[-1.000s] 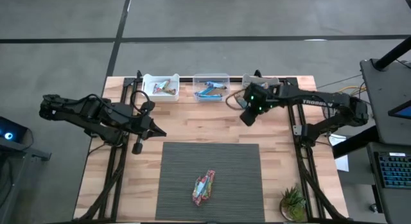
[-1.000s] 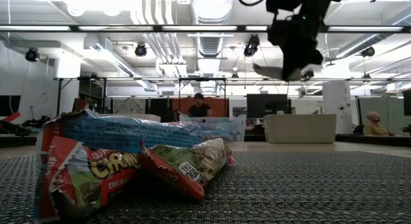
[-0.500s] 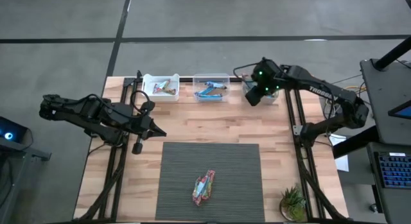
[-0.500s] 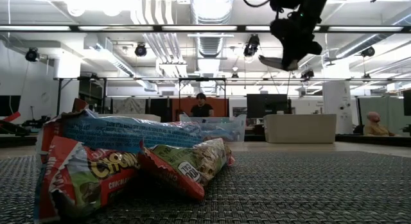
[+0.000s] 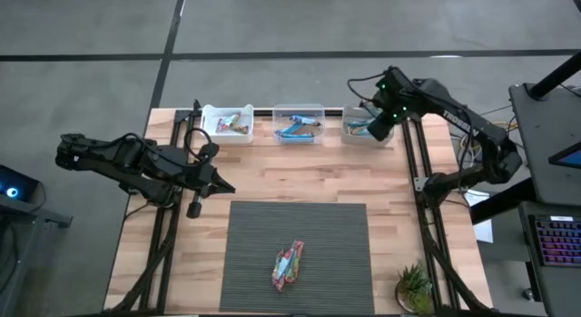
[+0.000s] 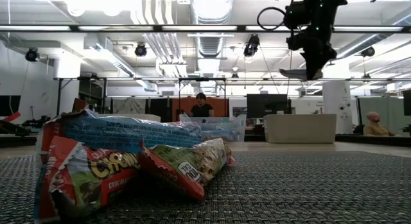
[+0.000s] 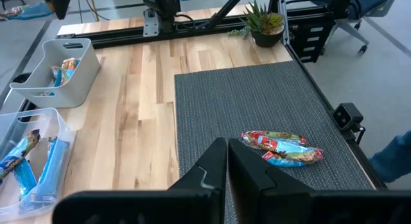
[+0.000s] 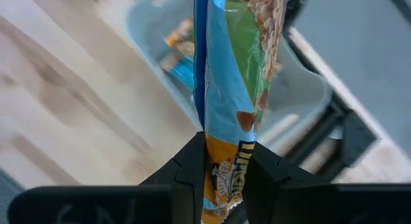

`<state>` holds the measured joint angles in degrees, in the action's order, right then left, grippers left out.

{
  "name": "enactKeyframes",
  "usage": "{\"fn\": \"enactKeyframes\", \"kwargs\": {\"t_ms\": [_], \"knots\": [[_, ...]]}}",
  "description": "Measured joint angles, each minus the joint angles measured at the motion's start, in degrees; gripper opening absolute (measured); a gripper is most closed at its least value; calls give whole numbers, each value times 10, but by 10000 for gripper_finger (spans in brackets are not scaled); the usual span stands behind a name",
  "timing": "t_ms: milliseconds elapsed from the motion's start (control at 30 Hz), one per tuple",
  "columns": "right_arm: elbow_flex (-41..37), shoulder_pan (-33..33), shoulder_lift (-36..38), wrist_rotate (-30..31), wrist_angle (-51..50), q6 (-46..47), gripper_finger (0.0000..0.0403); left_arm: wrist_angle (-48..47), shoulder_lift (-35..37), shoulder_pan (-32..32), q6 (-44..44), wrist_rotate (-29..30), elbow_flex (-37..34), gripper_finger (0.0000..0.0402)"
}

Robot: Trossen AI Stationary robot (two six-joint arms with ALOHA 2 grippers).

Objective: Pick and place Granola Bars by type
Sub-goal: Put the yellow granola bar into the gray bin

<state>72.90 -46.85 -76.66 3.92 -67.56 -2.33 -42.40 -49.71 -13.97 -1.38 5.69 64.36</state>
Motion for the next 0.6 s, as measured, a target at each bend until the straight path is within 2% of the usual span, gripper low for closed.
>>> {"fn": "enactKeyframes", "kwargs": {"t_ms": [300,600], "knots": [[0,-24,0,23,-10,-115,66,4,-2,0,-3,1,0,0],[0,-26,-47,38,-6,-146,66,5,-18,0,-4,3,0,0]]}}
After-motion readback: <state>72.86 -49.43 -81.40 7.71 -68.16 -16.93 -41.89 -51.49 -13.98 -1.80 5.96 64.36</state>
